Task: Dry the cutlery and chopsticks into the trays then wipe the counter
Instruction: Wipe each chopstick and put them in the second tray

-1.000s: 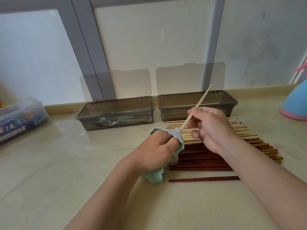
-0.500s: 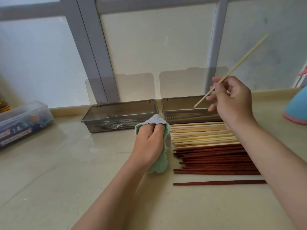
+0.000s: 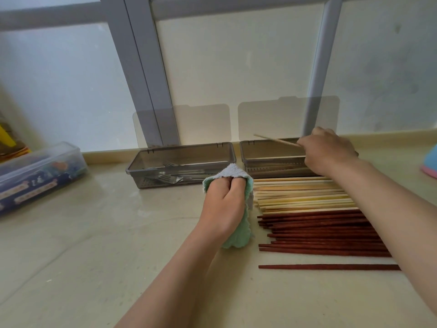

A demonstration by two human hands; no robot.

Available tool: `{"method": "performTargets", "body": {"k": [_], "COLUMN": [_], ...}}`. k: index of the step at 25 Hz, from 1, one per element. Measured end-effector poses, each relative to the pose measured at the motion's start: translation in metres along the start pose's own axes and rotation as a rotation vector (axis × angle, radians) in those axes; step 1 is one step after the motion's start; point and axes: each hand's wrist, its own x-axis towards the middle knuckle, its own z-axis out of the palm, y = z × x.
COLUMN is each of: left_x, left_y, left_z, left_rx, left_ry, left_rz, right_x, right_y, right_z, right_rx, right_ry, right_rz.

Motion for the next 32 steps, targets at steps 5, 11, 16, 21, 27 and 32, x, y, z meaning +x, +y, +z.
{"method": "performTargets", "body": {"k": [5,11,16,21,27,32], "left_x": [-0.002,-0.007,-0.006,-0.007,-0.003,-0.002], "left_y": [0.004,0.005,0.003,0.006,0.002,0.003], "left_z": [-0.002,-0.001,-0.001,-0.001,-0.002,-0.003], "left_rx": [-0.018,0.025,0.059,0.056,0.047,-0.043], "left_ry": [0.010,0.012,0.020,0.035,0.036,0.005], "left_rz": [0.005,0.013,0.016,0.023,-0.027,0.015], "right_x": [-0.016,-0.067,-0.078,-0.078,-0.083,-0.095], "right_y": [-0.007,-0.015,-0.018,-0.020,-0.027,-0.052], "right_z": [-0.003,-0.002,0.004,0.004,-0.006,-0.009], "right_rx": [0.054,0.361,0.294,0.339,0.598,0.722], "right_ry": [0.091,-0.128,-0.258,-0.221,0.101,0.099], "right_rz": [0.038,-0.112,-0.163,-0.164,-0.310,-0.452]}}
